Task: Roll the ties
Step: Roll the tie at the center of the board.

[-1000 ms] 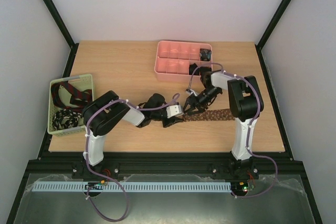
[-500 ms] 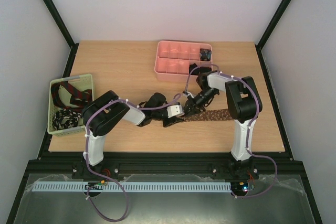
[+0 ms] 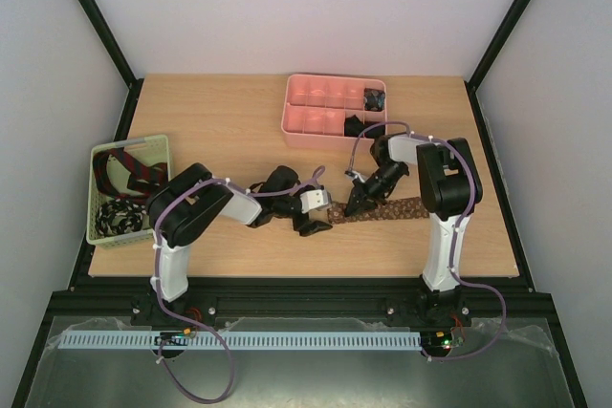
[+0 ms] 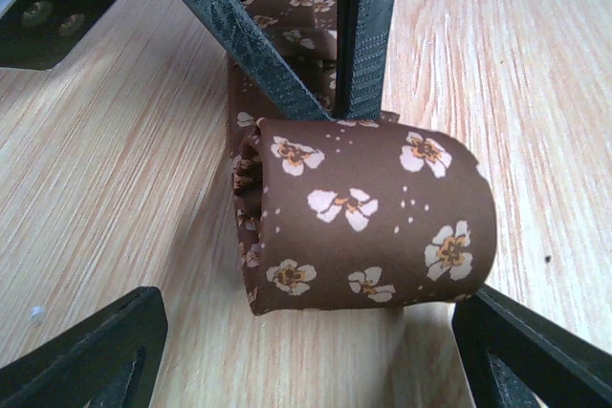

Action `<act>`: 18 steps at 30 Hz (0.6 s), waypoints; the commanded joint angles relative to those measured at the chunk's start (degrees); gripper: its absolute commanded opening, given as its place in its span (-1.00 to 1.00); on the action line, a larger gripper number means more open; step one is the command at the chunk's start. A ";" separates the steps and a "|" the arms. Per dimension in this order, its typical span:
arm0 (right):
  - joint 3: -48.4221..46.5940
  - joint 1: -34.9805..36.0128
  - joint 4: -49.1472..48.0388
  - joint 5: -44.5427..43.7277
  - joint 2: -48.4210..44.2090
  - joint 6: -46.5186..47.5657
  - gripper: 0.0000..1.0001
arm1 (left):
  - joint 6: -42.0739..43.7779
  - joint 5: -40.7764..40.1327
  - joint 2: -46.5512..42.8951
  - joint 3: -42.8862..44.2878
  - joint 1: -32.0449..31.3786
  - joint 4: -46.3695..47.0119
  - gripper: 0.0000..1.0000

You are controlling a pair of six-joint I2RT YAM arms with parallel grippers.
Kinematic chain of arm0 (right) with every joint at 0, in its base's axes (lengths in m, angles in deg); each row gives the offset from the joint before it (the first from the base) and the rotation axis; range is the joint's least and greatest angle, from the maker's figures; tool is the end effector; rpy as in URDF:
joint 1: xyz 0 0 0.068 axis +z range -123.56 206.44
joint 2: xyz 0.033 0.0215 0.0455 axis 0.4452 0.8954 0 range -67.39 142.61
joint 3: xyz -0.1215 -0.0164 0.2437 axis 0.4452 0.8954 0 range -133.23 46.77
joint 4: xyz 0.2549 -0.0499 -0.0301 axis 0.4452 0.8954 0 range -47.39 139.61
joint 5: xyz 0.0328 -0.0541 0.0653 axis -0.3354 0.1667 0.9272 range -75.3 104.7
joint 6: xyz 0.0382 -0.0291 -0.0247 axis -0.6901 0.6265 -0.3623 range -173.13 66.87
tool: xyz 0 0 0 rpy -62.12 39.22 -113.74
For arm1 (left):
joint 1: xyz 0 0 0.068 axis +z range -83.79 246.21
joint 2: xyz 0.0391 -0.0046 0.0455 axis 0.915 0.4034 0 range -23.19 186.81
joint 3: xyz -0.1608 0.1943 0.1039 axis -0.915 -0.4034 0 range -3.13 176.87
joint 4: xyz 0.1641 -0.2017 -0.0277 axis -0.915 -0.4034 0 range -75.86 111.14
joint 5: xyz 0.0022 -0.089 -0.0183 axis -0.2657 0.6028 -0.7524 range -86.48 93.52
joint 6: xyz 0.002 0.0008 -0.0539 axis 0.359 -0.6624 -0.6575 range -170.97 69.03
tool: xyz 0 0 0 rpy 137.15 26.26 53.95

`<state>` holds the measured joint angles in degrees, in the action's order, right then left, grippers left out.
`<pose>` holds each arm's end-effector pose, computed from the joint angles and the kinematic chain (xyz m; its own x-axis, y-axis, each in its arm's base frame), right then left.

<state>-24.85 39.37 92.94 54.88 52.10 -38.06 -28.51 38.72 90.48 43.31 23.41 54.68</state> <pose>0.3304 0.0996 0.1016 -0.9103 -0.4129 -0.0285 -0.3295 0.6813 0.6537 0.2516 -0.2609 0.0953 -0.0296 0.4528 -0.8911 0.9938 0.1088 0.0223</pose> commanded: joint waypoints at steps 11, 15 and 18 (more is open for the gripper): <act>2.55 -0.22 -4.65 -2.79 1.40 -4.93 -0.97 | -3.35 -2.61 8.08 4.94 -4.58 -0.60 0.51; 2.56 -0.21 -4.58 0.00 -0.69 -5.46 -0.90 | -0.13 -5.19 7.60 2.98 -3.99 -3.37 -0.07; 1.98 -0.29 -4.06 2.02 -3.75 -6.08 -0.58 | 2.45 -5.10 6.26 1.33 -2.81 -5.63 -0.22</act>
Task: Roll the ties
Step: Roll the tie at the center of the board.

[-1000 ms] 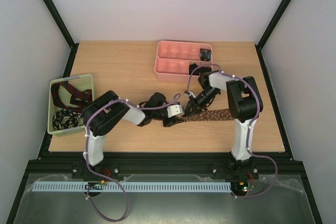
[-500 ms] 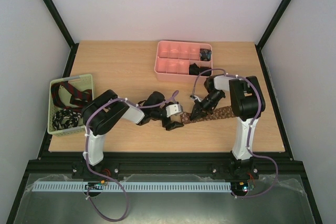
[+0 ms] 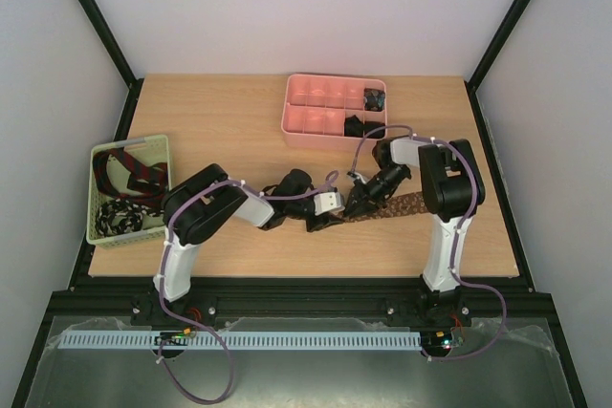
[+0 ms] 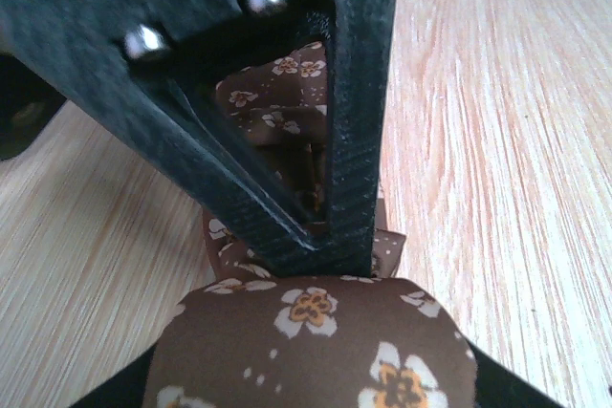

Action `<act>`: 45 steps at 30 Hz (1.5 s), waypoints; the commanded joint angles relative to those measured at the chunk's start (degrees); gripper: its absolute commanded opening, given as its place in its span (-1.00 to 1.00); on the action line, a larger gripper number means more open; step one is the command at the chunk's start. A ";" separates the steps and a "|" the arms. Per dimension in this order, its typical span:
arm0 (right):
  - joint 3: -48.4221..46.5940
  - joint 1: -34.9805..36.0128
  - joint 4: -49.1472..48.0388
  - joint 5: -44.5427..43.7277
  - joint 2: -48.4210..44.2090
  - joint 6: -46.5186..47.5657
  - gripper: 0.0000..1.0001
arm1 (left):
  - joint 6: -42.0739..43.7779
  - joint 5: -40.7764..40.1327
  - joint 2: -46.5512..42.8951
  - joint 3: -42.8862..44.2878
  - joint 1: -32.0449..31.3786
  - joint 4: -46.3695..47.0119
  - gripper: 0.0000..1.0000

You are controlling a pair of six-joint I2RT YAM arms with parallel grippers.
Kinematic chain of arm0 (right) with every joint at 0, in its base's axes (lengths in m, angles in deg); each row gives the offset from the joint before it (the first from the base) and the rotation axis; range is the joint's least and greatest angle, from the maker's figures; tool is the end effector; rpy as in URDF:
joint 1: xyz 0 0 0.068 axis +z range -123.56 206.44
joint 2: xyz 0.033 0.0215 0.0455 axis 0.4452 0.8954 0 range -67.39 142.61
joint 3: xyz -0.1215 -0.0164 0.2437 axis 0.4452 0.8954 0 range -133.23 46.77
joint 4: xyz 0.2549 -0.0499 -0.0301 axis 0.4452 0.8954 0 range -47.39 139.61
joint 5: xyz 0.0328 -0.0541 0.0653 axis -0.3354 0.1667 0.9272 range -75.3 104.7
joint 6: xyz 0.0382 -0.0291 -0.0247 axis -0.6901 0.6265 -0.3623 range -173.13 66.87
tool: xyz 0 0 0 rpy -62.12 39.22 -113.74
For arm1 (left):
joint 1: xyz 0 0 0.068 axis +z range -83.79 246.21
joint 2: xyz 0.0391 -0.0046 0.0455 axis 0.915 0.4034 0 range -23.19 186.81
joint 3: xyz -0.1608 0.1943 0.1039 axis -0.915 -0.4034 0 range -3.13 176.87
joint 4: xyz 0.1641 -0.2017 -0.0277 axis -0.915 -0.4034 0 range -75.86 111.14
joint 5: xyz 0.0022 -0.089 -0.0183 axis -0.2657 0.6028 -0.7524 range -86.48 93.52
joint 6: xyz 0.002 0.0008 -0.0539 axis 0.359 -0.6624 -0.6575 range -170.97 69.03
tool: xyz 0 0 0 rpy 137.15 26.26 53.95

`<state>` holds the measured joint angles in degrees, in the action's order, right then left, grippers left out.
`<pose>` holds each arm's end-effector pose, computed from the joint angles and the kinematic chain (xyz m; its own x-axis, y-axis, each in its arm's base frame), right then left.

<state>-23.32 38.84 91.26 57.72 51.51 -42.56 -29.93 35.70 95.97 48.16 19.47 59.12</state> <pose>0.3279 0.0971 0.1005 -0.9390 -0.3439 0.0033 -0.2471 0.6815 0.6888 0.2512 -0.2946 0.0877 0.0162 0.4262 -0.9045 0.9932 0.0971 0.0635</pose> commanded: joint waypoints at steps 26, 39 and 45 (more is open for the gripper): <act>-1.68 0.55 0.97 -4.51 1.22 -2.14 -0.97 | 5.26 4.14 -1.23 -2.25 3.96 -14.71 0.31; 0.69 -2.88 -2.19 -11.79 4.74 -2.21 -0.97 | -2.64 2.60 -0.52 -3.39 2.80 -0.57 0.73; 2.94 -1.15 -4.79 -6.97 4.26 -3.59 -0.97 | -6.16 2.44 2.22 0.43 1.80 0.65 0.58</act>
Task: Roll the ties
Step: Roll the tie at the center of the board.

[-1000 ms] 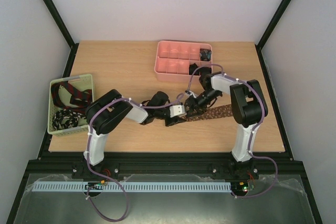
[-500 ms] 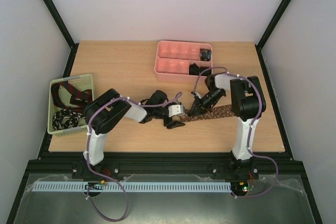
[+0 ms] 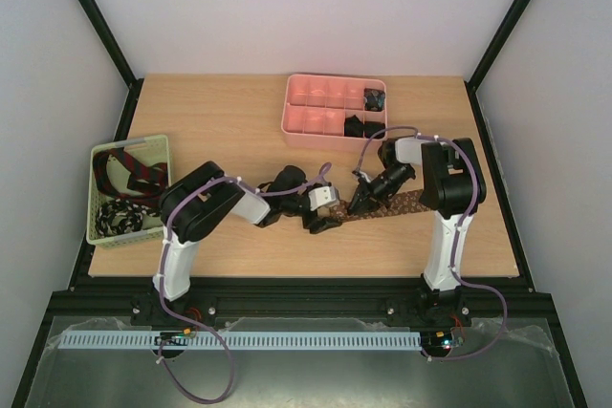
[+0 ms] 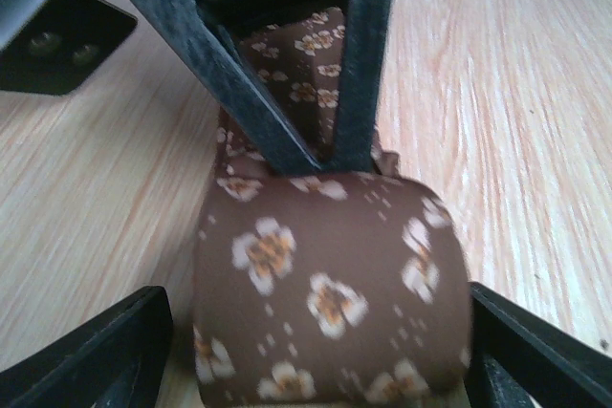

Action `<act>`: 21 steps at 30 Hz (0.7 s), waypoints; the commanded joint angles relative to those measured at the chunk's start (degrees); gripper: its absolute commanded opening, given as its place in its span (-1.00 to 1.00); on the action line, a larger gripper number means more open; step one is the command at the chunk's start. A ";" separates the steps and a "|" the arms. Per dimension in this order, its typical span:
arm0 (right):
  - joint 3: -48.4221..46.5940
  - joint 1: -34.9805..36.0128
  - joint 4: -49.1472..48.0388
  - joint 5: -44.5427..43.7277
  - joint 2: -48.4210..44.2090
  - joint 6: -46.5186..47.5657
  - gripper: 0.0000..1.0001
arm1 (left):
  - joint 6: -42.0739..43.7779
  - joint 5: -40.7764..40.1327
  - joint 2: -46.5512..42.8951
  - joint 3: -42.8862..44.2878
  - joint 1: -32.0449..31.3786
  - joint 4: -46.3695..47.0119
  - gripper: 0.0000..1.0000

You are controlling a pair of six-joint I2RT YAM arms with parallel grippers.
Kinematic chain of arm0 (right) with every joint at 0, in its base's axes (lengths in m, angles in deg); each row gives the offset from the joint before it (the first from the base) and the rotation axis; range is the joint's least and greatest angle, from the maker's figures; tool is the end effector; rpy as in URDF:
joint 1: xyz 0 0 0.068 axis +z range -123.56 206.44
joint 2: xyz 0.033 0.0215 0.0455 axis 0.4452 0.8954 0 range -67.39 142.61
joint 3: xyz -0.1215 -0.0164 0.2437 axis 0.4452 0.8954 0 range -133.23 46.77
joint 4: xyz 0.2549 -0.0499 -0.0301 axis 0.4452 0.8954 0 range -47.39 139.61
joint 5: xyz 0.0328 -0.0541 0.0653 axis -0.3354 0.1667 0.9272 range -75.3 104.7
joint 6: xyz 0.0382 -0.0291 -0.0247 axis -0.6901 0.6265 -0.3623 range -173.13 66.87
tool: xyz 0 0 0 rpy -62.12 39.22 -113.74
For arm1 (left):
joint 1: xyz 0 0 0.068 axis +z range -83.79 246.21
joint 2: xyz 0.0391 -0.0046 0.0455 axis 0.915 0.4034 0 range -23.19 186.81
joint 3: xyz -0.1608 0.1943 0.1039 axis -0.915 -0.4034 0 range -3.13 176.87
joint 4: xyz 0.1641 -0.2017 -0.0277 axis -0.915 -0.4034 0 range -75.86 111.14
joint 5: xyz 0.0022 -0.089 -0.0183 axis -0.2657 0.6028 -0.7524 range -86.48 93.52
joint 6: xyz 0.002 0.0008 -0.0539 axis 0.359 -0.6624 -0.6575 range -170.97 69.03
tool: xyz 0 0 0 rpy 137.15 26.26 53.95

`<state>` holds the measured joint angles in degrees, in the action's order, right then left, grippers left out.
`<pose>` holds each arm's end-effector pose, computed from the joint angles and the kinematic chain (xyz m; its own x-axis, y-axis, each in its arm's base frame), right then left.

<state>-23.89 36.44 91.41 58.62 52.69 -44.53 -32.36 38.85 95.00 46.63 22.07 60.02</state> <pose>0.3335 0.0841 0.0962 -0.9596 -0.2787 0.0385 -0.1731 0.6927 0.7002 0.2585 -0.2795 0.0895 -0.0389 0.4005 -0.9155 0.9936 0.1131 0.0073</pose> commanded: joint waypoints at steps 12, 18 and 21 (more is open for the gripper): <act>2.21 -0.41 -0.11 -3.36 -5.29 0.92 -0.29 | 9.22 -7.24 -0.33 -2.68 0.54 -17.37 -0.32; 0.00 1.15 2.96 5.03 -9.24 0.98 0.09 | 8.64 -7.92 -0.50 -2.21 0.74 -21.38 -0.29; -0.45 3.62 1.91 7.01 -7.64 -1.10 0.09 | 7.93 -8.00 -0.02 -1.32 0.43 -21.58 -0.28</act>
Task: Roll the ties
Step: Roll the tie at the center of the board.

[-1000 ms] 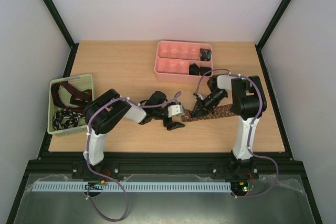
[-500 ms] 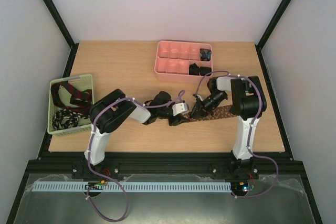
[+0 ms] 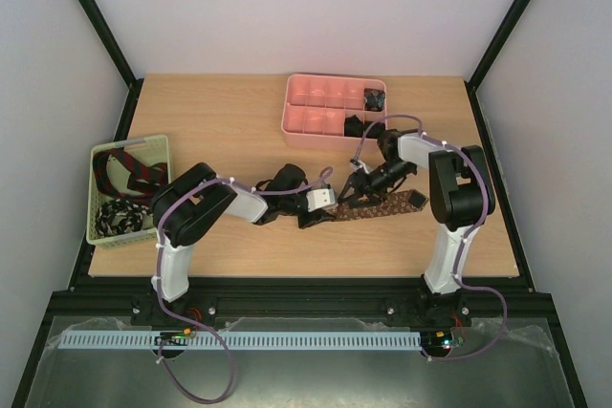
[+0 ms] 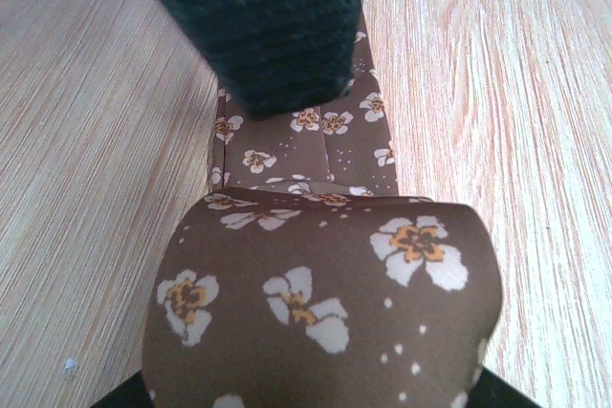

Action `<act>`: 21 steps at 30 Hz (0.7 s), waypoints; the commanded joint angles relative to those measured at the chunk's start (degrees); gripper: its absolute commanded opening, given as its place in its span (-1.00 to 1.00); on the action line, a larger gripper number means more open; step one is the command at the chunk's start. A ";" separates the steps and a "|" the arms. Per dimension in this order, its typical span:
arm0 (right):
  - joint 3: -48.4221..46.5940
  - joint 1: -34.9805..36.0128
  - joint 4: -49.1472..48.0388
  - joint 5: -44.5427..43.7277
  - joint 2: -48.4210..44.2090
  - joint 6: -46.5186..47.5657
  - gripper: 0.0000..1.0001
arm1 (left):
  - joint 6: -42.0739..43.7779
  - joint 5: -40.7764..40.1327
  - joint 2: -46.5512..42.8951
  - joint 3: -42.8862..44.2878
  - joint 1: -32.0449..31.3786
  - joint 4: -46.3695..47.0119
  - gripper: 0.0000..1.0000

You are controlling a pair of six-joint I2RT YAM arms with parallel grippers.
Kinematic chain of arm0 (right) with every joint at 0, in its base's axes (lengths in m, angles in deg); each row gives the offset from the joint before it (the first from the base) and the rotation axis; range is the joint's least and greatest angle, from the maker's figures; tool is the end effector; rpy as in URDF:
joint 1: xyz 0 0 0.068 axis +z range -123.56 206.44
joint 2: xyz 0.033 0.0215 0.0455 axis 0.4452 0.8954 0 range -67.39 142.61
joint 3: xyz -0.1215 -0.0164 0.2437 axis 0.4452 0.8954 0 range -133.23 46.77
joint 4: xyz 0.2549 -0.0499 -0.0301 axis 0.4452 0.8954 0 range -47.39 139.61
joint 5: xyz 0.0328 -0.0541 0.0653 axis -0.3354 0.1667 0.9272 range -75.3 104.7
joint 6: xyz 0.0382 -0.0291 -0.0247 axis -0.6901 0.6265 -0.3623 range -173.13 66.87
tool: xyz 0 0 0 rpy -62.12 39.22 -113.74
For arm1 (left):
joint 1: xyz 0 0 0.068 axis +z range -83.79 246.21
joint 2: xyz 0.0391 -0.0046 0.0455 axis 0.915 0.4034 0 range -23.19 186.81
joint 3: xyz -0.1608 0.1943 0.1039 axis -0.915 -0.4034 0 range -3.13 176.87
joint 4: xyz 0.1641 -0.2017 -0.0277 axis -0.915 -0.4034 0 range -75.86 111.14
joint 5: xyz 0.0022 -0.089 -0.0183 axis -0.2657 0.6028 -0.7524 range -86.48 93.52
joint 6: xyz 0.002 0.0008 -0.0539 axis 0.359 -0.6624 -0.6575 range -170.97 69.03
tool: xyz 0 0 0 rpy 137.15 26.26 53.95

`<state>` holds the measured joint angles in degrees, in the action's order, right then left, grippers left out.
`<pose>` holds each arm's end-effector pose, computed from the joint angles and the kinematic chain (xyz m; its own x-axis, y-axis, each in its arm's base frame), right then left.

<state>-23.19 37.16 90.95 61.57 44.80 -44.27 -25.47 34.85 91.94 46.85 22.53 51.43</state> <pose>0.3296 0.0890 0.1393 -0.9522 -0.2875 -0.1028 -0.2701 0.6363 0.7226 0.2585 -0.2724 0.0956 0.0137 0.4953 -0.8686 0.9889 0.1216 0.0850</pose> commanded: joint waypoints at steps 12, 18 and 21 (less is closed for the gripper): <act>-1.17 2.19 -1.98 -8.03 6.44 -3.15 -0.97 | -0.18 -2.90 3.24 -0.10 0.29 -13.30 -0.07; 1.57 -0.07 -2.96 -13.19 8.39 0.12 -0.97 | -2.98 2.62 1.30 -0.20 0.72 -6.04 0.52; 3.27 -1.31 -4.68 -16.61 8.58 -0.64 -0.97 | -5.17 4.89 0.71 -0.98 0.51 -1.06 0.67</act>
<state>-23.17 37.27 88.57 58.27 50.02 -45.62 -27.57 36.73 91.99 48.16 22.90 49.57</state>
